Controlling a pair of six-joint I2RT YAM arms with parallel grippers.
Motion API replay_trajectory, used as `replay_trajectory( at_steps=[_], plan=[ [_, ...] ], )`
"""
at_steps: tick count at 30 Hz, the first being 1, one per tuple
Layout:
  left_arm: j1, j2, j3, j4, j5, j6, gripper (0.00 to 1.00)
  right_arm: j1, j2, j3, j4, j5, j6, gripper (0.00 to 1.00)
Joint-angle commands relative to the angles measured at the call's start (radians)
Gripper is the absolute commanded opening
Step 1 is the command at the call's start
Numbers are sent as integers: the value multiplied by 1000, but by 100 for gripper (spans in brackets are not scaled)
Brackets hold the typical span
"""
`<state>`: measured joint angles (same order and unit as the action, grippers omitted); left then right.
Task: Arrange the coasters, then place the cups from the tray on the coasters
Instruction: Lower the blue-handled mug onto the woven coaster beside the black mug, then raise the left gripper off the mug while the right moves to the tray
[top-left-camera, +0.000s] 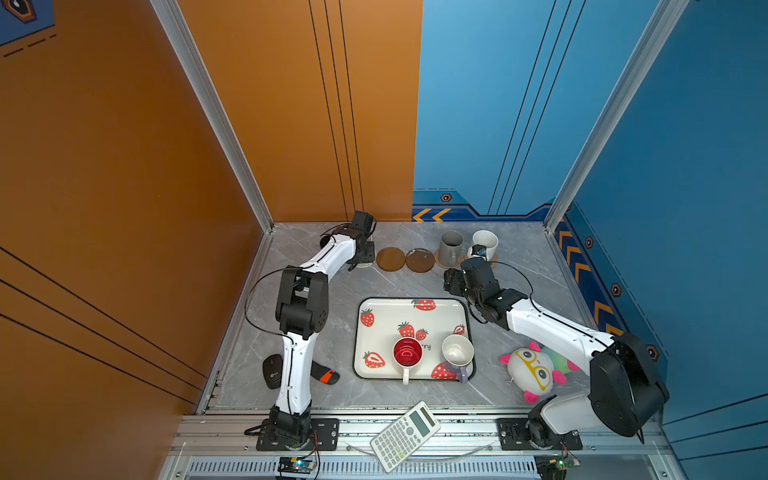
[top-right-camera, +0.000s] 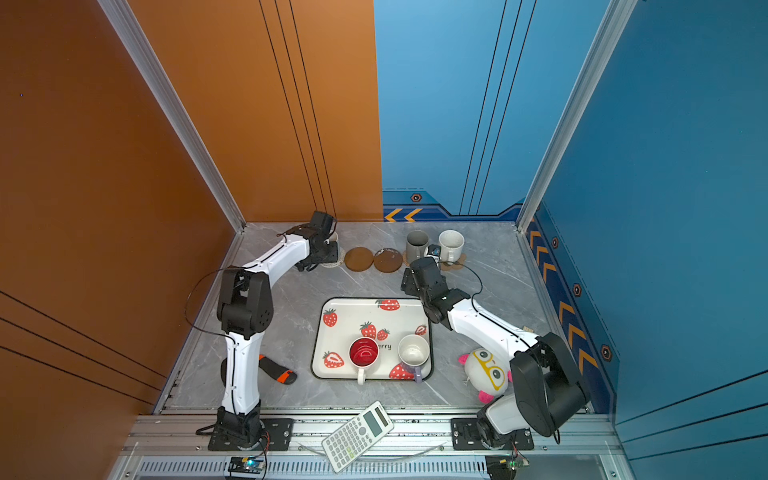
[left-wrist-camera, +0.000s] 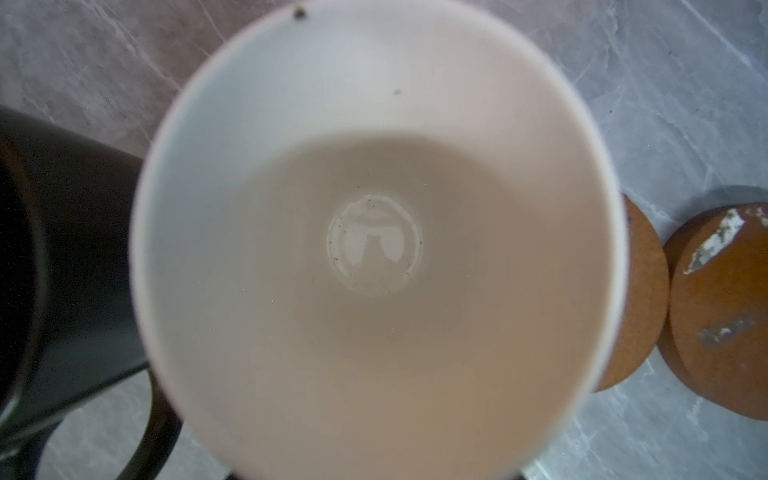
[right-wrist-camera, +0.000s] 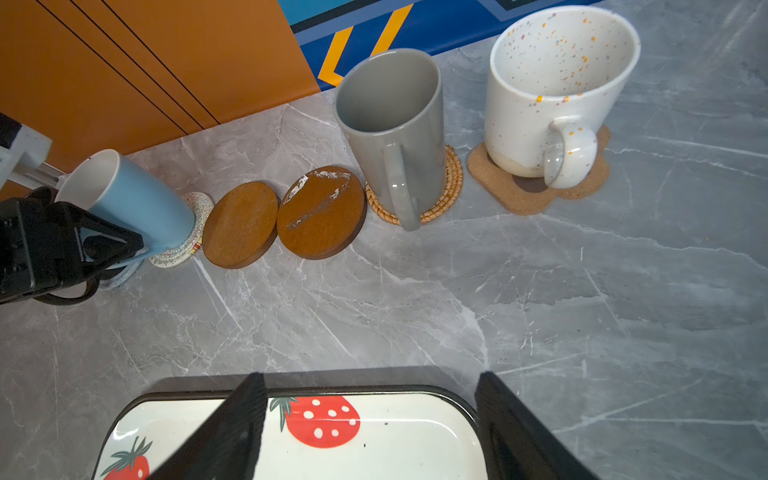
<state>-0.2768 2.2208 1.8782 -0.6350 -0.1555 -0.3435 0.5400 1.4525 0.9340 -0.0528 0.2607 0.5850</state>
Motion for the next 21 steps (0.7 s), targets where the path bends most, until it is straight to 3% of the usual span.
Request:
replay_trajectory(
  at_steps=[1,10,21],
  plan=[
    [-8,-32,-7,-5,-6,5,51,-5,-7,15,-31,-10,9,78],
    [-49,-203,-107,-11,-32,-2,52,-3,-35,-3,-24,-13,10,78],
    [-156,-532,-300,19,-118,3,54,14,-70,-12,-31,-8,15,78]
  ],
)
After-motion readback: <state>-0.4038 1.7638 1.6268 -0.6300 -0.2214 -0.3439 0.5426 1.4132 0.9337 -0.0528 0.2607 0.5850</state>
